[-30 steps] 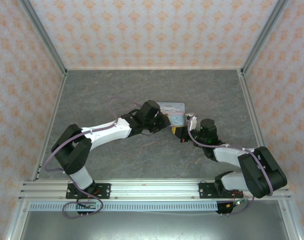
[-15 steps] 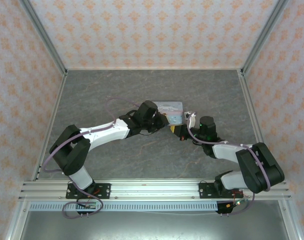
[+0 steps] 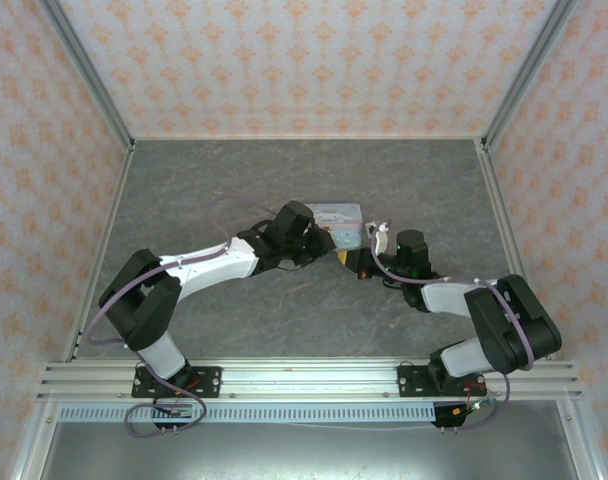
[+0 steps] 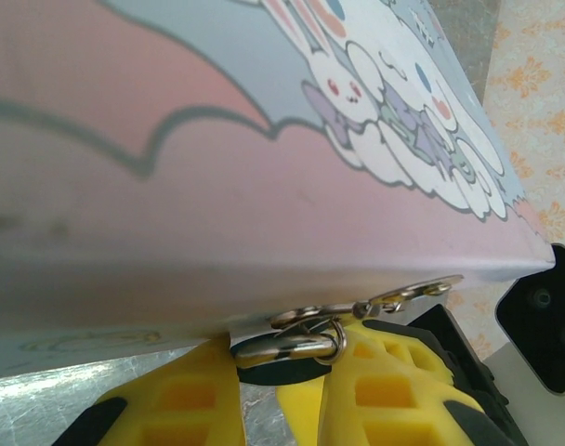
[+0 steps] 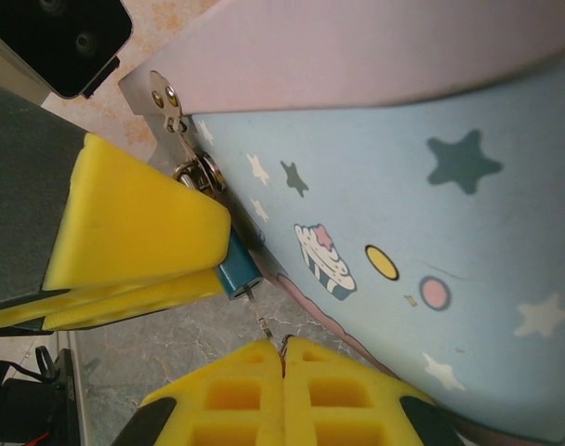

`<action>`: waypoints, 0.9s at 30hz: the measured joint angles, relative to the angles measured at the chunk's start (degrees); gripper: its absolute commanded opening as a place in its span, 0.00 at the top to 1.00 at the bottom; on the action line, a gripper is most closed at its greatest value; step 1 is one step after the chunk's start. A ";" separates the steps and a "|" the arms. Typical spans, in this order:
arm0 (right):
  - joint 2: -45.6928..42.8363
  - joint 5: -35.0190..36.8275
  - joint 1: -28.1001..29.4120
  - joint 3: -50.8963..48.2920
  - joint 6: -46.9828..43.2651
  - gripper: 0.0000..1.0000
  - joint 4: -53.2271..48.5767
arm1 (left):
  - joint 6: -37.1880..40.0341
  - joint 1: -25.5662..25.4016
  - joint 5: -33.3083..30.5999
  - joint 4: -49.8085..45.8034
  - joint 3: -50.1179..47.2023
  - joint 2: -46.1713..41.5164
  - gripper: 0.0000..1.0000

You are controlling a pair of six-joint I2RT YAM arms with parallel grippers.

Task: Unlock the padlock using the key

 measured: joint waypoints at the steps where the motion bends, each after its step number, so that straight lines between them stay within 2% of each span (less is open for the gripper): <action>1: 0.44 -0.02 0.02 0.22 -0.13 1.00 0.15 | -0.02 0.00 -0.11 -0.17 0.00 0.00 0.91; 13: 4.31 -0.22 1.55 2.23 -1.14 1.00 0.74 | -1.29 0.07 -1.60 -1.90 0.02 0.02 0.90; 27: 4.33 -0.15 1.64 2.54 1.22 1.00 1.03 | -1.29 0.11 -1.86 -1.42 0.04 0.55 0.90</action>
